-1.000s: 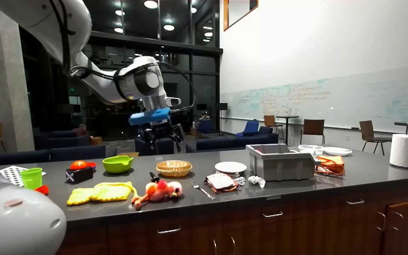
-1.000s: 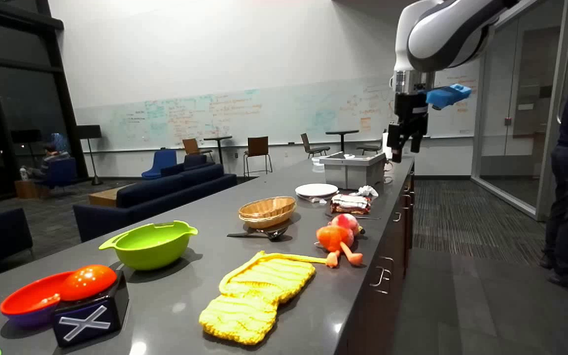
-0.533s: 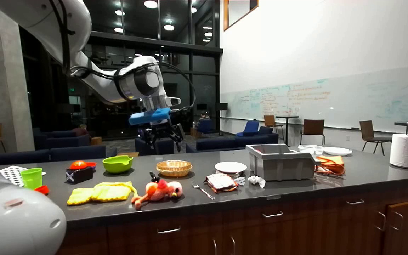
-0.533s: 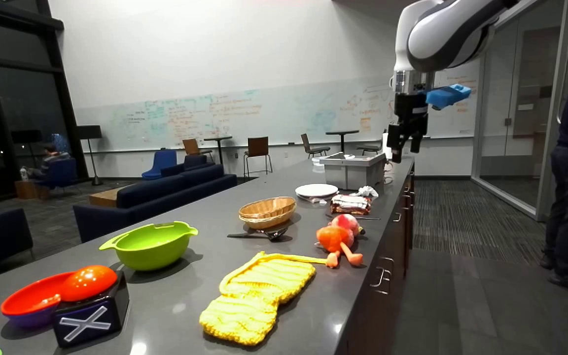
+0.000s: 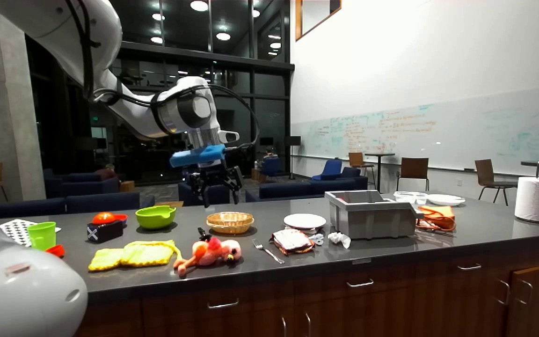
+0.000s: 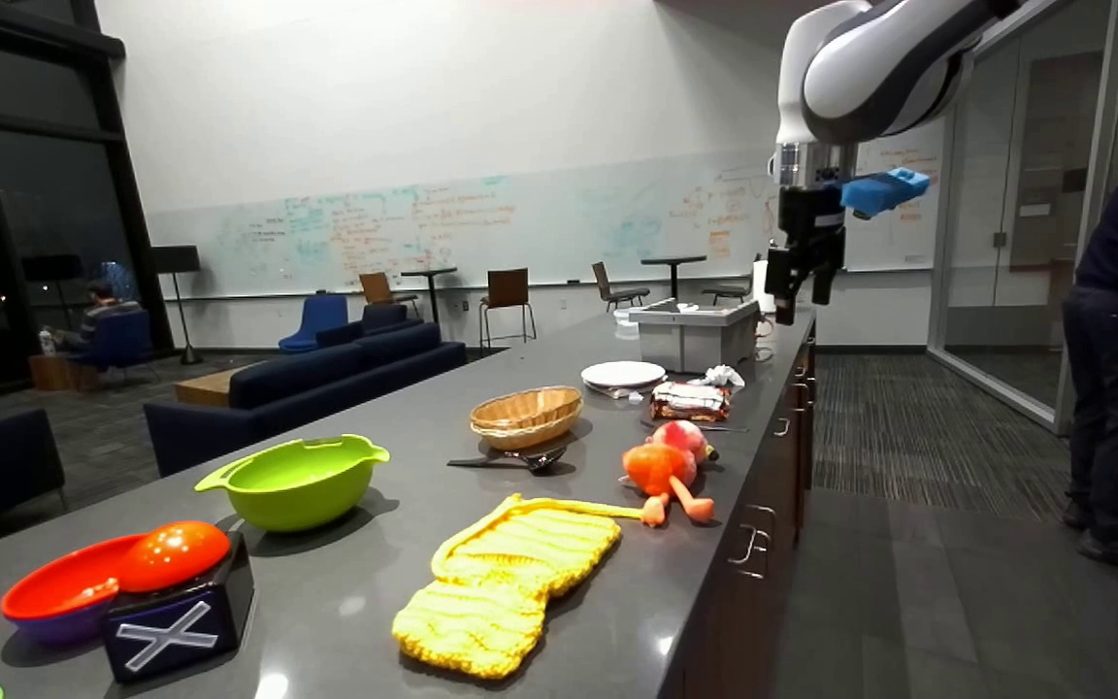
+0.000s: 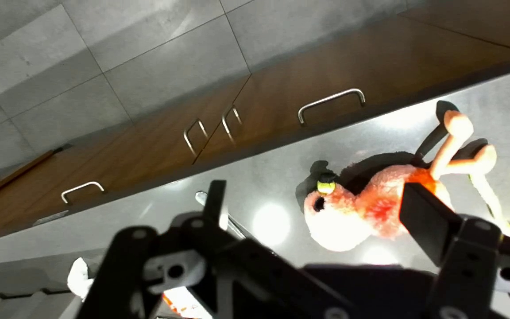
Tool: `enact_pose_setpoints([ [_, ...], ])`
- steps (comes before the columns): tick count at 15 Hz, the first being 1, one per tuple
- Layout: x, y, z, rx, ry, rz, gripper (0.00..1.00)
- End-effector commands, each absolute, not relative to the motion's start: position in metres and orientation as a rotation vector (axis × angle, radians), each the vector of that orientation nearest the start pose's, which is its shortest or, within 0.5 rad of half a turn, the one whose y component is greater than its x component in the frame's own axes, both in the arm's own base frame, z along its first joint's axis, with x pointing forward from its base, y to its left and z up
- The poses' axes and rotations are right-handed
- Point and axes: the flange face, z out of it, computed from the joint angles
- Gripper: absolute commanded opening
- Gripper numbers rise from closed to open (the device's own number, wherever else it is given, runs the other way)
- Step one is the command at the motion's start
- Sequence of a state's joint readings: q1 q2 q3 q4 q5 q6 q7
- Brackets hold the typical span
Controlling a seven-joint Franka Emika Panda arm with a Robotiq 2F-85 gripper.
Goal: Open the first left drawer
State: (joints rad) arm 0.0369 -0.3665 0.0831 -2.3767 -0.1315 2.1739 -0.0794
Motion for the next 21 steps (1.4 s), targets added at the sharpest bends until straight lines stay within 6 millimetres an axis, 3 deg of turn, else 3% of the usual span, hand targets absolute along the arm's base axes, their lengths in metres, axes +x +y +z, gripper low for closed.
enact_pose_setpoints([
  [1,0.441,0.040,0.465,-3.309,-0.433,-0.145,1.00],
  [9,0.420,-0.002,0.413,-3.204,-0.419,0.016,1.00],
  [14,0.416,-0.037,0.368,-3.057,-0.282,0.047,1.00],
  [21,0.418,-0.066,0.311,-2.886,-0.070,0.166,1.00],
])
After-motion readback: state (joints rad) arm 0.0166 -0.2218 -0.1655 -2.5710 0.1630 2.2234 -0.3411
